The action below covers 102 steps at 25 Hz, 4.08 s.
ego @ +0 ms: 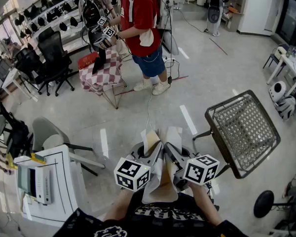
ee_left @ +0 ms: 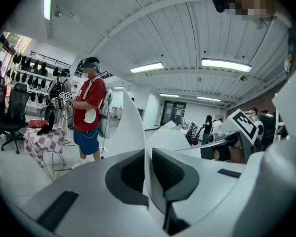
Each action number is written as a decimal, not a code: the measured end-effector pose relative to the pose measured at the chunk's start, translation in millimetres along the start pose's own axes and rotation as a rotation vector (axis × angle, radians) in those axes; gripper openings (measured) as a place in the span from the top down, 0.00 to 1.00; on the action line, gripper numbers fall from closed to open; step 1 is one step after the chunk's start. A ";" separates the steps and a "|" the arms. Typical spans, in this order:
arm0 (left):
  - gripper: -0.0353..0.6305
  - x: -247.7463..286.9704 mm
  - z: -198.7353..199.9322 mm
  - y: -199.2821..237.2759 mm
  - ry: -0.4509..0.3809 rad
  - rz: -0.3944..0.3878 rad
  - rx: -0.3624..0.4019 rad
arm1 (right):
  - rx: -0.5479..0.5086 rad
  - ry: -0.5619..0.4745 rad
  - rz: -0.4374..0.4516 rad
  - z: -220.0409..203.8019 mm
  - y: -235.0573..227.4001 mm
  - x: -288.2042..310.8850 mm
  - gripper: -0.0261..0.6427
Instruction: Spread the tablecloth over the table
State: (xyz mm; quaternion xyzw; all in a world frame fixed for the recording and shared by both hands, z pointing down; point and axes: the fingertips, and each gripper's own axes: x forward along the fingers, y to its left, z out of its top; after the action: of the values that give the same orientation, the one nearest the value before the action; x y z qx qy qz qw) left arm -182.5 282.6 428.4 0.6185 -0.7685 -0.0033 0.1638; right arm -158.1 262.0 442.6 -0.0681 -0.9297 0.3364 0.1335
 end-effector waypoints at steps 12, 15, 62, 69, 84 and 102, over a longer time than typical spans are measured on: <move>0.89 -0.6 -0.4 5.0 0.003 -0.029 0.003 | 0.001 -0.010 -0.032 -1.1 -2.7 8.1 0.93; 0.89 -1.1 -0.7 10.0 0.000 -0.039 0.004 | -0.010 -0.009 -0.042 -2.0 -2.8 13.5 0.93; 0.90 306.3 92.7 14.3 -0.026 0.060 0.028 | -0.087 -0.019 0.030 241.7 -247.7 13.6 0.94; 0.90 388.9 121.3 -8.3 -0.032 0.032 0.080 | -0.066 -0.111 0.001 302.7 -316.0 -24.5 0.94; 0.90 529.0 146.2 -25.7 0.059 -0.205 0.158 | 0.021 -0.311 -0.226 377.1 -424.7 -73.0 0.94; 0.90 680.7 212.4 -123.7 -0.043 -0.650 0.465 | -0.026 -0.730 -0.622 505.1 -504.8 -213.8 0.94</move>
State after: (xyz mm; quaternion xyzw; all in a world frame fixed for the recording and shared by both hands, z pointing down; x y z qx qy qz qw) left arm -242.7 -436.2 370.3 0.8499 -0.5161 0.1061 -0.0062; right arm -121.1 -477.0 351.5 0.3342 -0.8963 0.2706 -0.1081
